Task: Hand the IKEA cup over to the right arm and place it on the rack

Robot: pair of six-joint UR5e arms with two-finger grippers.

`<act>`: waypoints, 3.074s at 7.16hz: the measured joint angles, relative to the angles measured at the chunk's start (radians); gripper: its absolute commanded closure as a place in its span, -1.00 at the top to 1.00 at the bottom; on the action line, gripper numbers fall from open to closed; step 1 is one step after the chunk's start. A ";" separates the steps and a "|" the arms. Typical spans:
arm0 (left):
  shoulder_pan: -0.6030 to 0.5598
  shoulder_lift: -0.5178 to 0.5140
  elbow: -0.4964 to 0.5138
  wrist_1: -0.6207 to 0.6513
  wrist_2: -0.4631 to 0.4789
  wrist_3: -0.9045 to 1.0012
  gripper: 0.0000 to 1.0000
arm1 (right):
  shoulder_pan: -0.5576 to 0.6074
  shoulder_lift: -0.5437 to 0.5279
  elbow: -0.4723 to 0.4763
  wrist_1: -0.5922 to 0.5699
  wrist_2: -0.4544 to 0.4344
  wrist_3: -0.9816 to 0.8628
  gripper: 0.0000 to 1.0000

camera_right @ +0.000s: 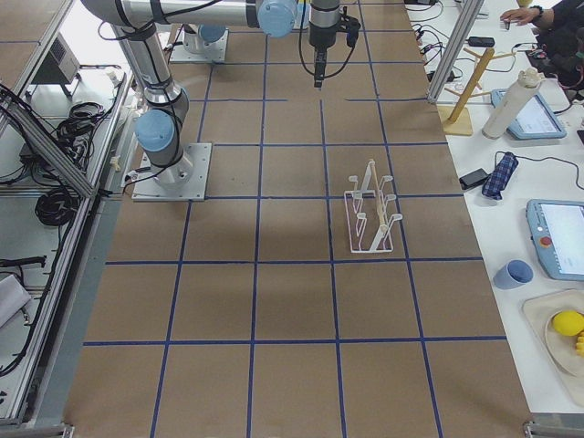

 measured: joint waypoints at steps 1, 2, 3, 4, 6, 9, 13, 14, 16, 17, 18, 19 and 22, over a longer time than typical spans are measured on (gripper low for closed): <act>-0.007 -0.024 -0.042 0.090 -0.006 0.007 1.00 | 0.000 0.001 0.000 0.000 0.000 0.000 1.00; -0.009 -0.041 -0.075 0.158 -0.009 0.014 1.00 | 0.000 0.002 0.000 0.001 0.000 0.000 1.00; -0.008 -0.049 -0.093 0.189 -0.011 0.017 0.98 | 0.000 0.002 0.000 0.001 0.000 0.000 1.00; -0.009 -0.052 -0.101 0.197 -0.011 0.017 0.97 | 0.000 0.001 0.000 0.001 0.000 -0.001 1.00; -0.010 -0.051 -0.110 0.189 -0.010 0.014 0.98 | -0.001 0.002 -0.001 0.001 0.000 -0.001 1.00; -0.008 -0.050 -0.125 0.173 -0.001 0.013 0.91 | -0.001 0.002 -0.001 0.001 0.000 -0.001 1.00; -0.007 -0.056 -0.128 0.155 0.000 0.010 0.40 | -0.001 0.001 -0.001 -0.001 0.000 -0.001 1.00; -0.006 -0.058 -0.129 0.151 -0.001 0.010 0.04 | -0.001 0.001 0.000 -0.001 0.000 -0.001 1.00; -0.005 -0.061 -0.134 0.143 -0.003 0.013 -0.71 | -0.001 0.002 0.000 -0.003 0.000 -0.001 1.00; -0.001 -0.061 -0.134 0.138 -0.003 0.014 -1.00 | 0.000 0.002 0.000 -0.003 0.000 0.000 1.00; 0.003 -0.059 -0.134 0.133 -0.003 0.014 -1.00 | -0.001 0.002 0.000 -0.002 0.000 -0.001 1.00; 0.005 -0.057 -0.133 0.132 -0.001 0.014 -1.00 | -0.001 0.002 -0.001 -0.002 0.000 -0.001 1.00; 0.006 -0.020 -0.091 0.064 -0.001 0.006 -1.00 | 0.000 0.001 -0.001 -0.002 0.000 -0.001 1.00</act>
